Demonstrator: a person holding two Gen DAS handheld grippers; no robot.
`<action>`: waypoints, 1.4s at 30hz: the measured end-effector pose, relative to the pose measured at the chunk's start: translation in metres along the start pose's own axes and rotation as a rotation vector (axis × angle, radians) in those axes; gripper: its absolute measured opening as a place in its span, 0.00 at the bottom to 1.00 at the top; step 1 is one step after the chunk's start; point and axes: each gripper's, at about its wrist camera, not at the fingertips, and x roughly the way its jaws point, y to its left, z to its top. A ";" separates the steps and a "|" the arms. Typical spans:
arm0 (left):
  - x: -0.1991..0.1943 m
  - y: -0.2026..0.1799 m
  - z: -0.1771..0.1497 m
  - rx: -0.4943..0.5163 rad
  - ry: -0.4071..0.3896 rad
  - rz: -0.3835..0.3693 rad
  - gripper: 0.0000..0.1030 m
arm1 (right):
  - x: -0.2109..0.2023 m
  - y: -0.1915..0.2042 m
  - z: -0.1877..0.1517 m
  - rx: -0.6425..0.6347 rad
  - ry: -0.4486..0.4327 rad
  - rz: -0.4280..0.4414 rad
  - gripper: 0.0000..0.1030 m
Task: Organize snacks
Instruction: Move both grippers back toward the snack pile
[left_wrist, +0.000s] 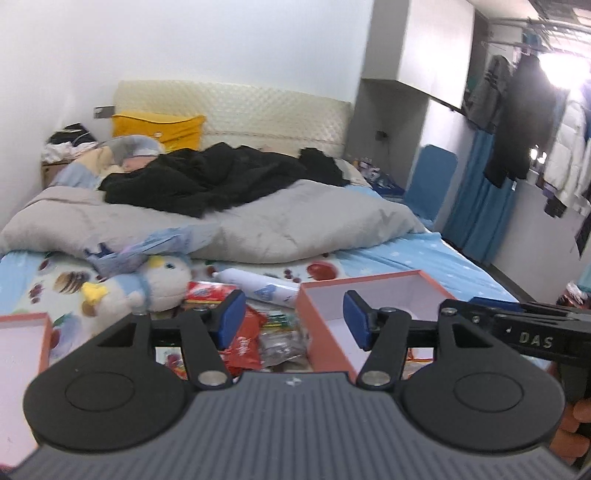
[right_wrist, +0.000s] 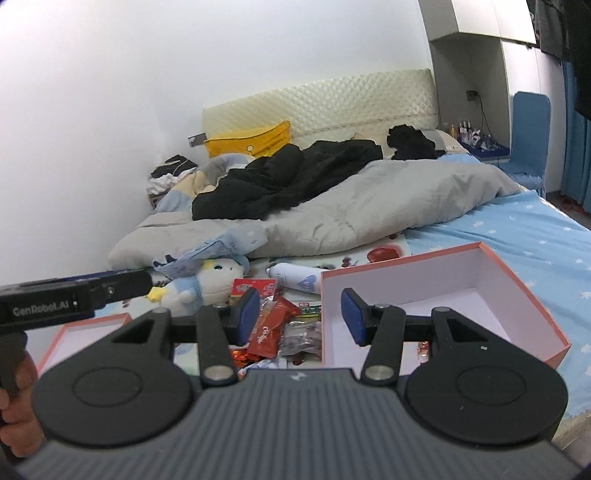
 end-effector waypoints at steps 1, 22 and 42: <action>-0.002 0.004 -0.004 -0.009 -0.001 0.003 0.62 | -0.001 0.003 -0.002 -0.002 -0.002 0.005 0.50; -0.016 0.048 -0.078 -0.097 0.050 0.079 0.62 | 0.000 0.056 -0.081 -0.076 0.095 0.047 0.50; 0.014 0.086 -0.130 -0.177 0.203 0.118 0.63 | 0.035 0.072 -0.126 -0.115 0.254 0.031 0.51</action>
